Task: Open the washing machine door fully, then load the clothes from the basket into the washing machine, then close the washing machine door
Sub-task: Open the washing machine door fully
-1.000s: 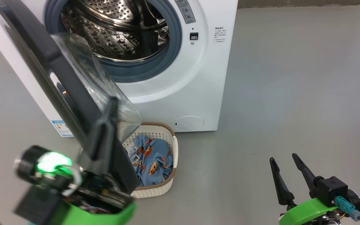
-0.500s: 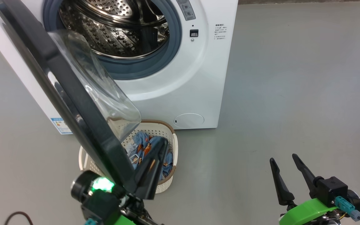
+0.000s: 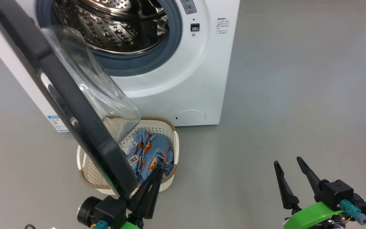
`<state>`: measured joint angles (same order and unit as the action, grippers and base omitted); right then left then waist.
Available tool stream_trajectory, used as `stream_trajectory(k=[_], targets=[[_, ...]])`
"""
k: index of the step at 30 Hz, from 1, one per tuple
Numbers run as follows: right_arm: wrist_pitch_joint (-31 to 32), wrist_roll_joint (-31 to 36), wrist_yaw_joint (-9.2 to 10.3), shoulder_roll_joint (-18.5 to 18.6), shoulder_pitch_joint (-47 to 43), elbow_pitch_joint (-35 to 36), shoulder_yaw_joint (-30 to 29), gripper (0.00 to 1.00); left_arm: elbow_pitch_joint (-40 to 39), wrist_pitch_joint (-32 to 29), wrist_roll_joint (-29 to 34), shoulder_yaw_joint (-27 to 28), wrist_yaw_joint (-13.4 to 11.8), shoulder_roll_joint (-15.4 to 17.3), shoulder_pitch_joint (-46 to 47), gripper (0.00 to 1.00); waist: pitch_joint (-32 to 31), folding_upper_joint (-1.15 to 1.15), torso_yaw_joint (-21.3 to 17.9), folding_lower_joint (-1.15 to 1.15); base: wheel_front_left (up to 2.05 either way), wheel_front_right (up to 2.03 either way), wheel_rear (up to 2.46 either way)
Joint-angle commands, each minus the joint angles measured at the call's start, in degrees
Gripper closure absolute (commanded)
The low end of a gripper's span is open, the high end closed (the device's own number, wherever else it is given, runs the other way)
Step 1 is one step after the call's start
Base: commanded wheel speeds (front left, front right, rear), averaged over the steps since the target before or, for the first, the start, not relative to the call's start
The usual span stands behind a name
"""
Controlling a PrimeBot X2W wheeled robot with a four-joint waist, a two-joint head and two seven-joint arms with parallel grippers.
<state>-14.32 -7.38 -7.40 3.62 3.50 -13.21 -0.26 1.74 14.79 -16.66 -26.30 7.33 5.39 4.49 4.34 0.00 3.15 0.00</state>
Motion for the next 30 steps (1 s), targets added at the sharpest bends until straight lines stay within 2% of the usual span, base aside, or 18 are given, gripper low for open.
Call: stream_trajectory(k=[1, 15, 30], targets=[[-0.7, -0.4, -0.09, 0.3, 1.4, 1.1, 1.8, 0.0, -0.9, 0.2, -0.5, 2.3, 0.2, -0.1, 2.0, 1.0, 0.4, 0.0, -0.3, 0.0, 0.0, 0.0, 0.0], [-0.7, -0.8, -0.09, 0.4, 2.3, 0.9, 1.7, 0.0, 3.1, 0.2, -1.4, 6.2, 0.2, -1.3, 5.6, 1.0, 2.5, 0.0, -1.3, 0.0, 0.0, 0.0, 0.0], [-0.7, -1.4, -0.09, 0.3, 2.6, -0.4, 2.2, 0.0, 4.8, 0.2, -2.7, 8.7, 0.2, -2.0, 4.6, 1.0, 2.2, 0.0, 2.7, 0.0, 0.0, 0.0, 0.0]])
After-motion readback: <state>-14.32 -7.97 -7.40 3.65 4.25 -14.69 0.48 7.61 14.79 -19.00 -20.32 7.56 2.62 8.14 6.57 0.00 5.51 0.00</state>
